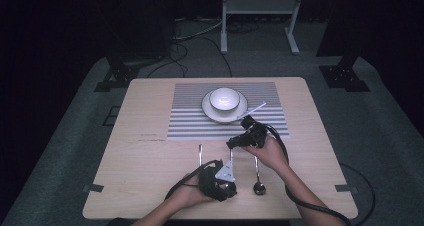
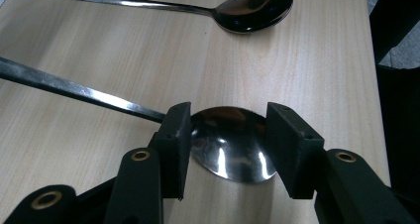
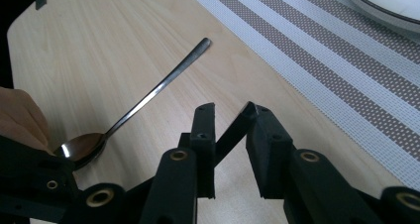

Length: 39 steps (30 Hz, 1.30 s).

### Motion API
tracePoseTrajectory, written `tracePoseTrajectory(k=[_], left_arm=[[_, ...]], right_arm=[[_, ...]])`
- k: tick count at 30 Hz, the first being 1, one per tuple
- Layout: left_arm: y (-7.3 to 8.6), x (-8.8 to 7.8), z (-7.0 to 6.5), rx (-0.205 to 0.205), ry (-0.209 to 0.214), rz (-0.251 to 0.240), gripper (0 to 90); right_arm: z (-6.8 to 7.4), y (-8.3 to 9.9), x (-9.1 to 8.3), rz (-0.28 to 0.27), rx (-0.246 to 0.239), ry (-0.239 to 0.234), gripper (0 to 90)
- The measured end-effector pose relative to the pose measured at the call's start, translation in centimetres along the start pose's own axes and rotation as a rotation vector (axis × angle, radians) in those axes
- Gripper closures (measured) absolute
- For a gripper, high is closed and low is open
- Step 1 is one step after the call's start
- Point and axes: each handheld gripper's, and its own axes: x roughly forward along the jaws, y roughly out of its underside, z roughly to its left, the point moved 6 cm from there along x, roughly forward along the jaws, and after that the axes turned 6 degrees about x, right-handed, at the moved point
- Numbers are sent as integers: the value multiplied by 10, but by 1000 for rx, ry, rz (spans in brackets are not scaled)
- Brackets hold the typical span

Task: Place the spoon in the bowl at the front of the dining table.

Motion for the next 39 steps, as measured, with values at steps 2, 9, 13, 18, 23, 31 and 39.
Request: tracePoseTrajectory(k=[2, 9, 13, 18, 23, 31, 39], left_arm=[[0, 0, 0, -3, 1, -2, 524], [-2, -3, -2, -8, -3, -13, 481], [-3, -6, -2, -10, -11, -27, 466], [-3, -9, 0, -10, -19, -34, 461], [-3, -10, 0, -8, -22, -34, 459], [-4, -13, 2, -8, -37, -42, 444], [-5, -14, 3, -21, -36, -49, 415]], right_arm=[[0, -1, -1, -3, 9, -11, 758], [5, -5, -7, -16, 11, -32, 792], [11, -10, -10, -26, 9, -72, 831], [17, -15, -17, -38, 27, -138, 876], [22, -20, -25, -52, 21, -152, 889], [19, -31, -42, -108, 17, -114, 888], [10, -40, -56, -162, 40, -76, 888]])
